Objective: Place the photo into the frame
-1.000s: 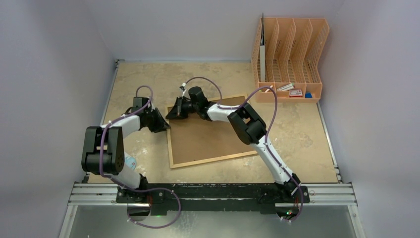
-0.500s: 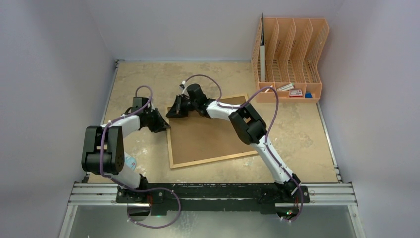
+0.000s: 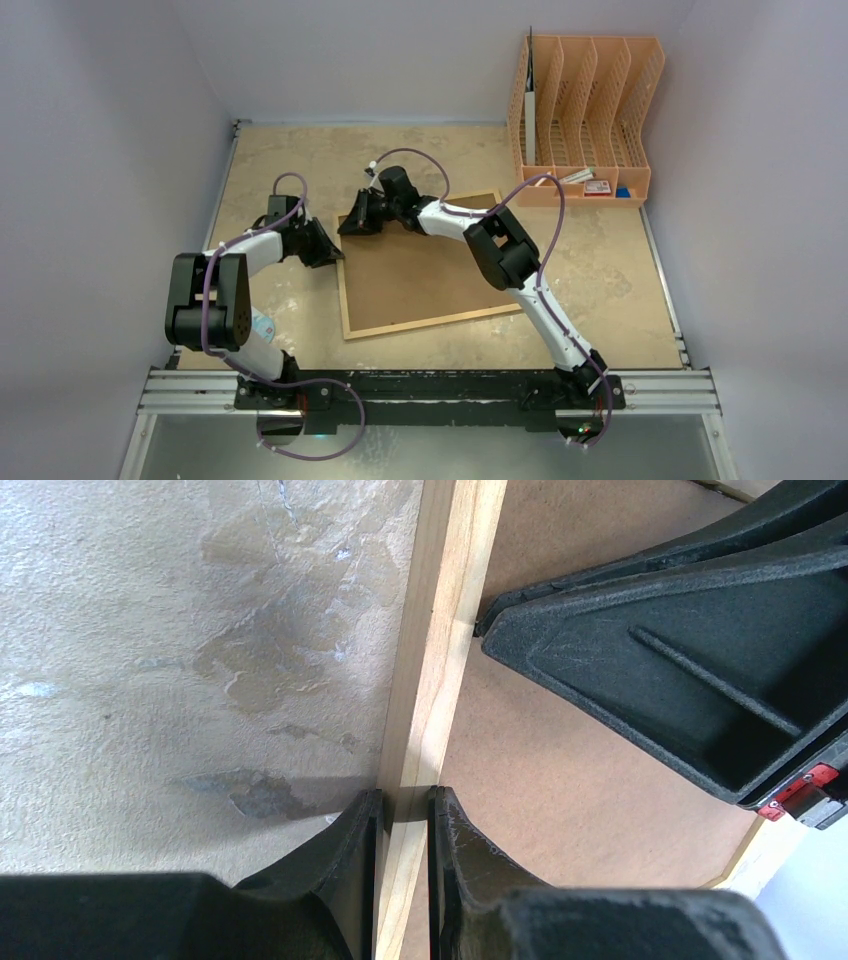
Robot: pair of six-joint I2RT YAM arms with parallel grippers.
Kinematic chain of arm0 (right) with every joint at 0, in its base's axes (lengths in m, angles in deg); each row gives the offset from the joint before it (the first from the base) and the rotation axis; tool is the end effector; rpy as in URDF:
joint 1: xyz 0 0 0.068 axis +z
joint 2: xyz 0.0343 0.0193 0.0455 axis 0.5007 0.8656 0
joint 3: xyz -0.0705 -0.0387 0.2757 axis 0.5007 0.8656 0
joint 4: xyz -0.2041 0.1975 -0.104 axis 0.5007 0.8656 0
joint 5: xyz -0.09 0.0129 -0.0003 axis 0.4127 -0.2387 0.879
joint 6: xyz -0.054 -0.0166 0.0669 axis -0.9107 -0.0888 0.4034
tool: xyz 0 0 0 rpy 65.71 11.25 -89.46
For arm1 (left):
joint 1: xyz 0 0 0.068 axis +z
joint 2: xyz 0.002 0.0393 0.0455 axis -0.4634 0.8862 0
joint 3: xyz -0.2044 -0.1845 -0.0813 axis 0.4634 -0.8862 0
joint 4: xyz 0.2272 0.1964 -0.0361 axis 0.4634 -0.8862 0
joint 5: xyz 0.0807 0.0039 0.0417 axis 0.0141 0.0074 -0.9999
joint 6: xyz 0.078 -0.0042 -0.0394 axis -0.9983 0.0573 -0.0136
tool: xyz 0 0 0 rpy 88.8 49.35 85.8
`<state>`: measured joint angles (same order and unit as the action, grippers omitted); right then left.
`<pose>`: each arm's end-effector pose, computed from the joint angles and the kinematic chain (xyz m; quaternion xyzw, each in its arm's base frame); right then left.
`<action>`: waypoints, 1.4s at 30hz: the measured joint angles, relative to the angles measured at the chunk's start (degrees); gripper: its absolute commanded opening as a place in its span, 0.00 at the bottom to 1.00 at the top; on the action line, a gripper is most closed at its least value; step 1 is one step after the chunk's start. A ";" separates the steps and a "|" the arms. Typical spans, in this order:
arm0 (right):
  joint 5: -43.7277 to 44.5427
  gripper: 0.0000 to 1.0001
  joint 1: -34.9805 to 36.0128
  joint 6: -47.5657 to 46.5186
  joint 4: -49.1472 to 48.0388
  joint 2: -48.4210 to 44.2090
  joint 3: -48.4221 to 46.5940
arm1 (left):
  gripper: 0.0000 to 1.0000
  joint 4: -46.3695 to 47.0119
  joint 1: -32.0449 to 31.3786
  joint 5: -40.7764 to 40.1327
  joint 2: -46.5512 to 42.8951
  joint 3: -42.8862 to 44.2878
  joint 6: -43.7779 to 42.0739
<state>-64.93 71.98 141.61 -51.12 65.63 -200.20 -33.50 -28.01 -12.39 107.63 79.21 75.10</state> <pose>0.4555 0.4655 0.0879 -0.0610 0.8119 0.5538 0.1744 0.3346 -0.0271 0.0923 -0.2451 0.9245 -0.2232 0.1882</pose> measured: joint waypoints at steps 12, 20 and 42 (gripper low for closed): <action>-0.33 0.19 0.00 -2.56 0.20 0.00 -0.04 | 0.00 -0.28 0.02 0.00 0.13 0.24 -0.02; 0.31 0.22 0.02 -5.27 3.28 0.02 -1.11 | 0.00 -0.63 0.02 -0.02 0.28 0.48 0.00; 8.50 0.28 1.51 -7.06 8.35 -2.25 -0.96 | 0.09 -2.05 0.00 -0.35 0.39 1.53 0.04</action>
<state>-56.43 73.49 134.55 -42.77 63.37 -201.16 -35.55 -28.01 -12.74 108.03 80.74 75.14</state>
